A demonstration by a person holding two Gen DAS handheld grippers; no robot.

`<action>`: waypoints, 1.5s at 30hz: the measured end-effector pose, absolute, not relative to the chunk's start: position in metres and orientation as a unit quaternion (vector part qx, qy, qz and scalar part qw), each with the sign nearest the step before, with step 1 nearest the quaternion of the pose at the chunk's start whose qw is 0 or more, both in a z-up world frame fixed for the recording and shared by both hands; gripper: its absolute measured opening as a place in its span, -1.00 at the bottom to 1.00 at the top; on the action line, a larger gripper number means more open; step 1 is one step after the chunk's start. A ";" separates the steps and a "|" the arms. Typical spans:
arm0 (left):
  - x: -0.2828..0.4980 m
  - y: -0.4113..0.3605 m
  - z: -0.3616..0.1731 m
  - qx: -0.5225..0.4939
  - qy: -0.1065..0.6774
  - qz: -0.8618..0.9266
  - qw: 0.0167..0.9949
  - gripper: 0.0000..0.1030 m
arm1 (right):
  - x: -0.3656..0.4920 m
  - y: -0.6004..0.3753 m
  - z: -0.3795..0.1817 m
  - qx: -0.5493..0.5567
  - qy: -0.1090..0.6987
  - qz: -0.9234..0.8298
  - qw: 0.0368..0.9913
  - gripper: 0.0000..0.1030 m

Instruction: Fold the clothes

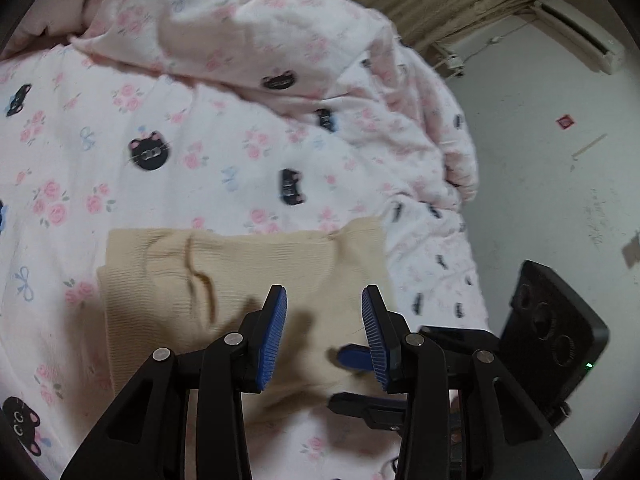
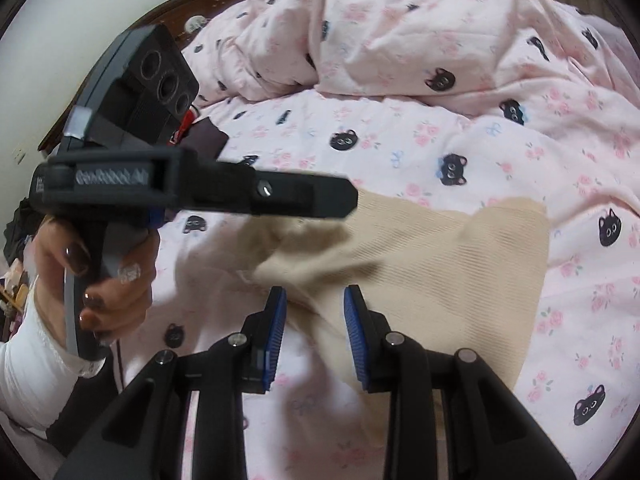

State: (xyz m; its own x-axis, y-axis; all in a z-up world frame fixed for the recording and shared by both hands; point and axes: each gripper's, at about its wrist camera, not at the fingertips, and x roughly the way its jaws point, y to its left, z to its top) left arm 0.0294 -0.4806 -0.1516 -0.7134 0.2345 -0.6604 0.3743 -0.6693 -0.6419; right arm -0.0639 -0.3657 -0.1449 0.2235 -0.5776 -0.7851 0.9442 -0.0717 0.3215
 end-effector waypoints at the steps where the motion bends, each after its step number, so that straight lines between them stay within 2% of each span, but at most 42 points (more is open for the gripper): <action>1: 0.030 -0.483 -0.156 0.382 0.404 -0.830 0.056 -0.33 | -0.065 -0.367 -0.150 0.443 0.212 -0.584 0.646 -0.38; 10: 0.048 -0.509 -0.172 0.379 0.406 -0.816 0.163 -0.33 | -0.057 -0.366 -0.172 0.469 0.224 -0.563 0.642 -0.35; 15: 0.054 -0.507 -0.159 0.355 0.408 -0.828 0.147 -0.33 | -0.075 -0.348 -0.150 0.460 0.176 -0.580 0.649 -0.36; 22: 0.043 -0.478 -0.149 0.365 0.406 -0.836 0.062 -0.33 | -0.124 -0.331 -0.133 0.462 0.122 -0.621 0.621 -0.36; 26: 0.037 -0.477 -0.163 0.389 0.390 -0.828 0.108 -0.33 | -0.137 -0.341 -0.140 0.478 0.114 -0.618 0.614 -0.36; 31: 0.041 -0.489 -0.178 0.389 0.417 -0.812 0.127 -0.35 | -0.146 -0.349 -0.165 0.499 0.156 -0.645 0.557 -0.40; 39: 0.044 -0.487 -0.159 0.346 0.412 -0.836 0.110 -0.34 | -0.154 -0.353 -0.143 0.481 0.115 -0.644 0.584 -0.37; 45: 0.049 -0.503 -0.177 0.361 0.424 -0.813 0.170 -0.34 | -0.166 -0.367 -0.152 0.494 0.109 -0.643 0.574 -0.36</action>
State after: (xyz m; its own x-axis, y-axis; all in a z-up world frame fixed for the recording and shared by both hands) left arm 0.0487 -0.5030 -0.1770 -0.6820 0.0286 -0.7308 0.5828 -0.5824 -0.5667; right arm -0.1658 -0.3668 -0.1524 0.1485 -0.6315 -0.7610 0.8466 -0.3166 0.4279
